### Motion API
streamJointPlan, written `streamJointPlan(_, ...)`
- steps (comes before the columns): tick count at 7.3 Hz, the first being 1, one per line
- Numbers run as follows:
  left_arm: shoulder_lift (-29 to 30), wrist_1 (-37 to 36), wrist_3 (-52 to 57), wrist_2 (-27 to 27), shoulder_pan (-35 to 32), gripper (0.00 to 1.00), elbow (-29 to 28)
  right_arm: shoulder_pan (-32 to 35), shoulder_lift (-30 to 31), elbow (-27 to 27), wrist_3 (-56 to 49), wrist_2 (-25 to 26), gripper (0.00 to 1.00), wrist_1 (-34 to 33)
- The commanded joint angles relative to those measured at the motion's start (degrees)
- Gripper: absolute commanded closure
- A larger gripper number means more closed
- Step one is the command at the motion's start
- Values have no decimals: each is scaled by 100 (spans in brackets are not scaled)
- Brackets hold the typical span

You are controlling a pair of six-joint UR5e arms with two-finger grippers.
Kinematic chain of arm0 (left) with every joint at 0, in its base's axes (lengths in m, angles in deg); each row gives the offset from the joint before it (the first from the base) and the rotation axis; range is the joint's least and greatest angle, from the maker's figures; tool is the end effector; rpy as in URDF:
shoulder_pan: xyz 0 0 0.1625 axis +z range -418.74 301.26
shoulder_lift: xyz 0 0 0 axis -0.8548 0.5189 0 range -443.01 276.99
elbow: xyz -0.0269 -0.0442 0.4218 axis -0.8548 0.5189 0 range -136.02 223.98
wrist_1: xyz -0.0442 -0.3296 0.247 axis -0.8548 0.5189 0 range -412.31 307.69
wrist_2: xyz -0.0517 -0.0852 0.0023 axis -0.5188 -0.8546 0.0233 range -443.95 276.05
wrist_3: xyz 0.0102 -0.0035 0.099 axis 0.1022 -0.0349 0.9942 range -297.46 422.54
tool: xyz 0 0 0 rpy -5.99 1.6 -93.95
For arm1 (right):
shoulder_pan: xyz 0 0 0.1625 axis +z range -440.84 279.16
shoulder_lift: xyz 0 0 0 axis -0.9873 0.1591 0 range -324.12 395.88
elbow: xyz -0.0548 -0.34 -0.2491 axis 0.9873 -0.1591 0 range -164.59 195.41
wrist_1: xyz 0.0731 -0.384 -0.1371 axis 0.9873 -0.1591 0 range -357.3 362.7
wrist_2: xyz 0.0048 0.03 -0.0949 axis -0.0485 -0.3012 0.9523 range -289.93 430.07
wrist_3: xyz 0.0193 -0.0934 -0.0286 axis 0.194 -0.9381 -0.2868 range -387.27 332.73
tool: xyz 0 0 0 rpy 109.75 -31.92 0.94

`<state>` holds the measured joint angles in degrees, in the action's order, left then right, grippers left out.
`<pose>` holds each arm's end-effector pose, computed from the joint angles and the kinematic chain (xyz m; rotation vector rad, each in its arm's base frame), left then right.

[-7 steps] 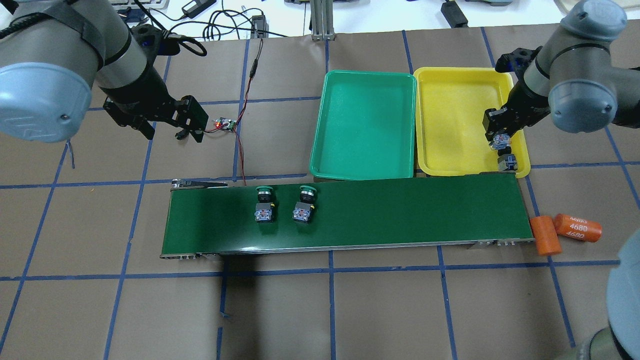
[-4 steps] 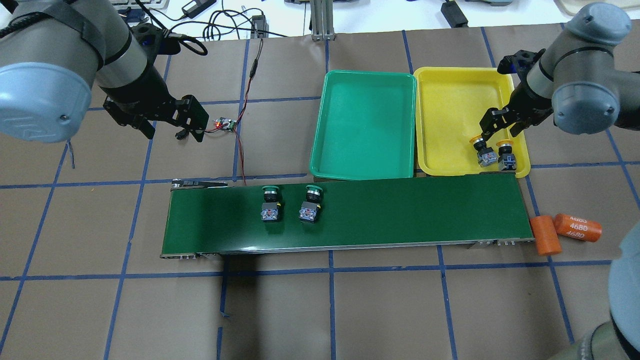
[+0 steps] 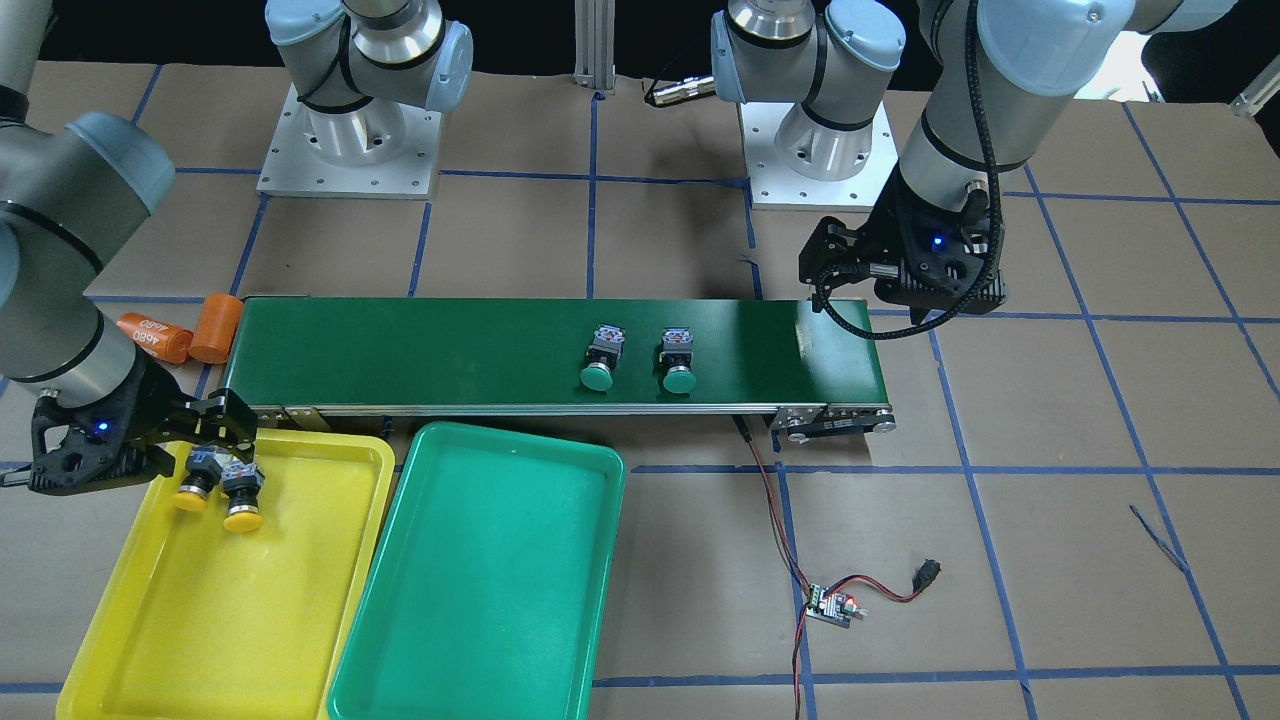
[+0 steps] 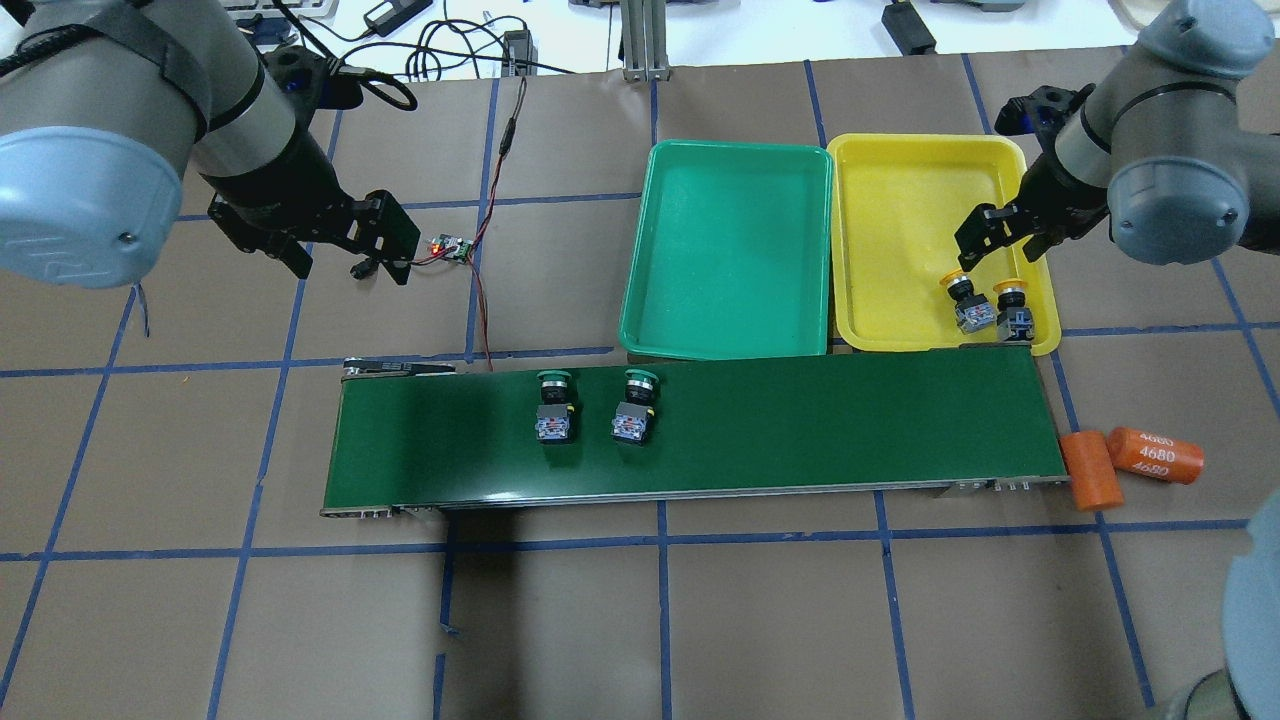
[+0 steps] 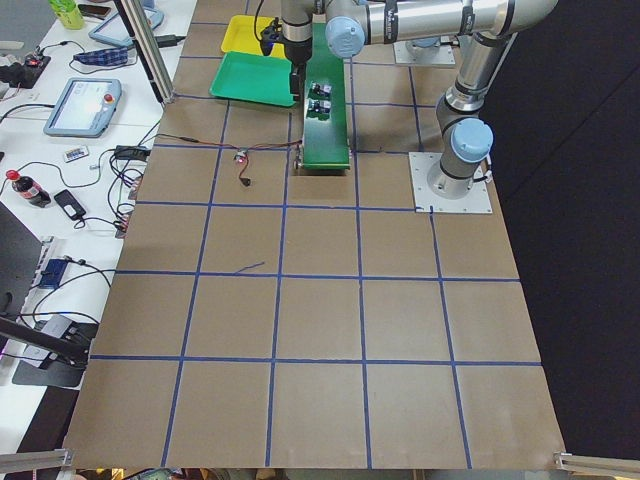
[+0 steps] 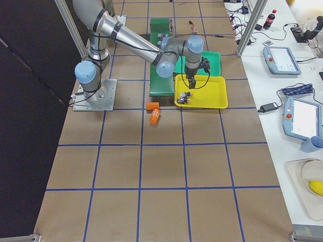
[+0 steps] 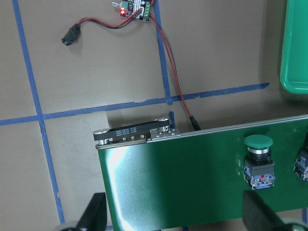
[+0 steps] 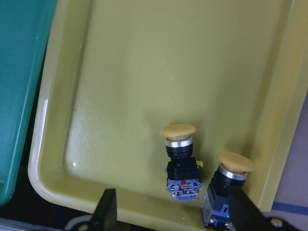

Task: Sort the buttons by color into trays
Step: 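Move the right gripper to a green button on the belt and grasp it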

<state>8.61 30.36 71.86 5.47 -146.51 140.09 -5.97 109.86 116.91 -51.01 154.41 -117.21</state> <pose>-0.1147 -0.5045 0.4343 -0.1936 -3.1248 -0.0092 -0.0103 -0.5865 0.2951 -0.2330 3.0514 -0.1108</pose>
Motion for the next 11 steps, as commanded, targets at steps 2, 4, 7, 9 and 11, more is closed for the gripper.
streamJointPlan(2,-3,29,0,-30,14,0,-5,570,467,2,902,13,16,249)
streamJointPlan(4,5,21,0,-30,14,0,-5,1219,555,10,1657,92,16,319)
streamJointPlan(7,-12,-49,0,-21,6,0,127,2379,723,238,3249,136,17,303)
streamJointPlan(9,-38,-50,0,-12,6,0,145,3030,670,274,4548,109,19,311)
streamJointPlan(11,-38,-58,-9,-21,6,0,171,3506,442,562,5202,319,22,-99)
